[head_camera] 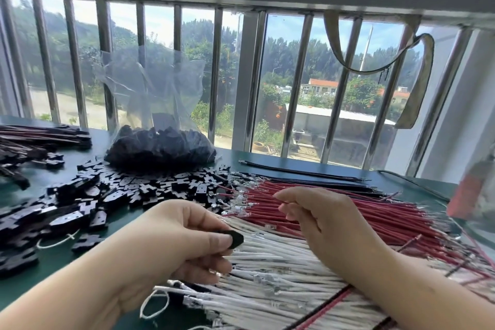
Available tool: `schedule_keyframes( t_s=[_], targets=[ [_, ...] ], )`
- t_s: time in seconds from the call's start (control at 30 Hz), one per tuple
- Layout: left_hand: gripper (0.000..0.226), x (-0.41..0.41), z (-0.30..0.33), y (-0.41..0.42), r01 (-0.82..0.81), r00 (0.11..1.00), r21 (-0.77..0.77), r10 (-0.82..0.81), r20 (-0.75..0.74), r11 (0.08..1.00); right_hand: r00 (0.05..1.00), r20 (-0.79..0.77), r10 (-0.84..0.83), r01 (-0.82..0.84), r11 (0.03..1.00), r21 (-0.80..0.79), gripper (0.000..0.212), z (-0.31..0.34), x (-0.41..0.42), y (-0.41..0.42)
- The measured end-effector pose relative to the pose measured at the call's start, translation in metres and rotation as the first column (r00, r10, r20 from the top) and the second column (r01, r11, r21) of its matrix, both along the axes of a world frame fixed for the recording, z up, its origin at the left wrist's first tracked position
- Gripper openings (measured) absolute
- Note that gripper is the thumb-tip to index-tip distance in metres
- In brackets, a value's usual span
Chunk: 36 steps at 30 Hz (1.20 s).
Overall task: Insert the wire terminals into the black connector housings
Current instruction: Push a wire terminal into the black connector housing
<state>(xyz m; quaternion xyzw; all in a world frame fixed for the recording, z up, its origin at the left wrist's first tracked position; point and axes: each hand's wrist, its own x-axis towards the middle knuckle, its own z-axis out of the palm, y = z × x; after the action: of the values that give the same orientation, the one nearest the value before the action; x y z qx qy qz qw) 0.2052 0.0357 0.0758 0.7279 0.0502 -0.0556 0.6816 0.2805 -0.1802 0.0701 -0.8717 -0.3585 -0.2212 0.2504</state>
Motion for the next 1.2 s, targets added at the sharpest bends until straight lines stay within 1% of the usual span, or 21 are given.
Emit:
schedule_keyframes(
  t_s=[0.03,0.07,0.1,0.13,0.17,0.2,0.27,0.3,0.37,0.4,0.5,0.53,0.63,0.77,0.97,1.07,1.13,1.2],
  targets=[
    [0.004,-0.001,0.001,0.0,0.018,1.0,-0.003,-0.018,0.005,1.0,0.995,-0.074,0.06,-0.053,0.994,0.092,0.046,0.0,-0.003,-0.001],
    [0.005,-0.002,0.003,0.0,0.034,0.999,-0.003,-0.033,0.01,0.999,0.981,-0.165,0.105,-0.078,0.984,0.157,0.054,0.001,-0.006,-0.002],
    [0.012,-0.003,0.003,0.001,0.051,0.999,-0.002,-0.051,0.014,0.999,0.955,-0.253,0.157,-0.102,0.971,0.217,0.052,0.003,-0.009,-0.001],
    [0.019,-0.003,0.003,0.002,0.065,0.998,-0.003,-0.065,0.017,0.998,0.925,-0.322,0.202,-0.115,0.956,0.268,0.041,0.006,-0.013,0.0],
    [0.024,-0.003,0.003,0.002,0.075,0.997,-0.005,-0.074,0.019,0.997,0.907,-0.353,0.23,-0.124,0.947,0.297,0.024,0.008,-0.016,0.0],
    [0.027,-0.003,0.004,0.003,0.084,0.996,-0.006,-0.083,0.022,0.996,0.905,-0.359,0.226,-0.119,0.947,0.298,0.017,0.011,-0.019,0.001],
    [0.028,-0.003,0.004,0.005,0.113,0.993,-0.014,-0.113,0.025,0.994,0.941,-0.29,0.173,-0.1,0.963,0.251,0.023,0.011,-0.023,0.002],
    [0.029,-0.003,0.005,0.006,0.126,0.992,-0.017,-0.126,0.027,0.992,0.957,-0.249,0.148,-0.087,0.967,0.241,0.02,0.011,-0.026,0.003],
    [0.03,-0.002,0.005,0.007,0.149,0.989,-0.018,-0.148,0.027,0.989,0.97,-0.206,0.13,-0.082,0.971,0.226,0.004,0.009,-0.03,0.006],
    [0.03,-0.002,0.005,0.007,0.158,0.987,-0.018,-0.158,0.027,0.987,0.969,-0.203,0.141,-0.093,0.968,0.232,0.01,0.009,-0.031,0.007],
    [0.031,-0.002,0.006,0.008,0.178,0.984,-0.017,-0.177,0.03,0.984,0.955,-0.231,0.187,-0.127,0.96,0.251,0.042,0.008,-0.035,0.006],
    [0.031,-0.002,0.006,0.008,0.18,0.983,-0.019,-0.18,0.032,0.983,0.952,-0.23,0.2,-0.137,0.956,0.261,0.044,0.01,-0.036,0.007],
    [0.027,-0.002,0.005,0.007,0.178,0.983,-0.037,-0.176,0.047,0.983,0.954,-0.217,0.208,-0.141,0.947,0.288,0.035,0.011,-0.038,0.009],
    [0.023,-0.002,0.004,0.006,0.174,0.983,-0.05,-0.171,0.063,0.983,0.962,-0.174,0.208,-0.152,0.946,0.288,0.029,0.01,-0.042,0.009],
    [0.038,-0.002,0.004,0.008,0.224,0.974,-0.072,-0.22,0.055,0.972,0.967,-0.088,0.237,-0.209,0.945,0.249,0.026,0.011,-0.043,0.008],
    [0.036,-0.002,0.003,0.009,0.25,0.968,-0.085,-0.249,0.019,0.965,0.972,-0.028,0.232,-0.222,0.953,0.204,0.024,0.01,-0.044,0.007],
    [0.029,-0.002,0.003,0.009,0.259,0.966,-0.083,-0.26,0.005,0.962,0.975,0.011,0.223,-0.222,0.963,0.154,0.025,0.008,-0.044,0.006],
    [0.023,-0.002,0.002,0.007,0.256,0.967,-0.089,-0.256,0.005,0.963,0.976,0.04,0.216,-0.219,0.97,0.107,0.021,0.008,-0.045,0.007]
  ],
)
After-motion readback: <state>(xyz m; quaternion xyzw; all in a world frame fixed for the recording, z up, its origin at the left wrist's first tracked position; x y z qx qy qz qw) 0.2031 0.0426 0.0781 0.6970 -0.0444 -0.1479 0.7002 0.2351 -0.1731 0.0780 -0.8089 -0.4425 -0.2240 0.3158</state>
